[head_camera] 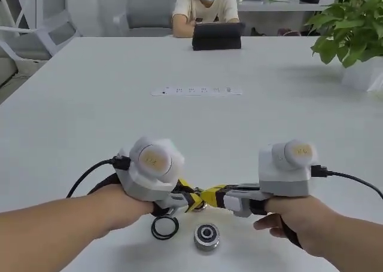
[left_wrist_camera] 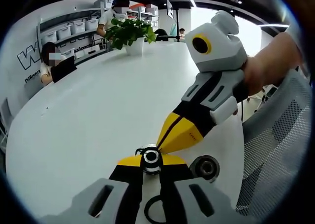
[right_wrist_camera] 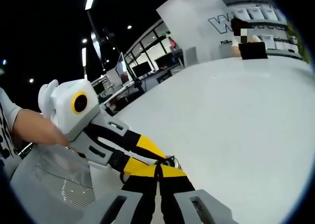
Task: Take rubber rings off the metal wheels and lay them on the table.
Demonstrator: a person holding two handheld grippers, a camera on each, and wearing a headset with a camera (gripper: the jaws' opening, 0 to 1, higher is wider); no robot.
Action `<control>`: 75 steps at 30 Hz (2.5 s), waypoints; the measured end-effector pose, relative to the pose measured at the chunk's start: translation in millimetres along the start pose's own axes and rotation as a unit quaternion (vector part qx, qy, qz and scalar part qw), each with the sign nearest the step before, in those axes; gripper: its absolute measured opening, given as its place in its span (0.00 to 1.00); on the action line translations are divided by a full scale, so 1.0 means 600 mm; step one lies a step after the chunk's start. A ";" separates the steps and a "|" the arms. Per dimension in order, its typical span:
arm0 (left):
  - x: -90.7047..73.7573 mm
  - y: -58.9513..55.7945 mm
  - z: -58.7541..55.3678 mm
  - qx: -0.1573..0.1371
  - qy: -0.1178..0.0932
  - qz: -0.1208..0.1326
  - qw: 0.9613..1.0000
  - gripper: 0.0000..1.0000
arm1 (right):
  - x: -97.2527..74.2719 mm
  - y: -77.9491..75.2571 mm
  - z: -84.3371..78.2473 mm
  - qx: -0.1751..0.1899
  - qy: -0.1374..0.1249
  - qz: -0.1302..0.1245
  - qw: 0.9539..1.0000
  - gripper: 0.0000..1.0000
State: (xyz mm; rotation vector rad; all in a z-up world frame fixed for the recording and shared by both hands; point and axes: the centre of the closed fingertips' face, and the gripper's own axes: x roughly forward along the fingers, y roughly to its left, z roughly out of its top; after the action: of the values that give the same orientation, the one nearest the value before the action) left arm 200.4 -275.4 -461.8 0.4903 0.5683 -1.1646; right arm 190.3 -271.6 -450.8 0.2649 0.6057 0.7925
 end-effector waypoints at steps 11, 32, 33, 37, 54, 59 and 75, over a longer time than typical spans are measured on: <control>-0.002 -0.002 0.000 -0.002 -0.002 0.000 1.000 0.07 | -0.007 0.016 0.007 0.013 -0.011 0.028 0.999 0.00; -0.004 -0.001 -0.002 -0.010 0.001 0.003 1.000 0.07 | -0.010 -0.004 -0.001 0.015 -0.005 -0.001 1.000 0.00; -0.004 -0.001 -0.002 -0.010 0.001 0.003 1.000 0.08 | -0.010 -0.003 -0.001 0.015 -0.005 -0.001 1.000 0.00; -0.008 -0.003 -0.004 -0.008 0.004 -0.003 1.000 0.11 | -0.009 -0.003 -0.001 0.017 -0.006 -0.001 1.000 0.00; -0.045 -0.004 0.022 -0.020 -0.033 -0.017 0.999 0.24 | -0.012 0.001 0.008 0.020 -0.013 0.004 1.000 0.00; -0.052 0.002 0.017 -0.020 -0.031 -0.012 0.999 0.25 | -0.013 0.000 0.011 0.022 -0.017 0.004 1.000 0.00; -0.102 0.003 0.034 -0.030 -0.063 -0.013 0.997 0.35 | -0.016 0.012 0.025 0.027 -0.029 0.019 0.999 0.00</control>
State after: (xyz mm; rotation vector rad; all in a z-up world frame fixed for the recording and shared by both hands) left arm 187.8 -244.1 -406.6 0.3558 0.5008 -1.1902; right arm 189.6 -273.6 -431.9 0.3483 0.5702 0.8028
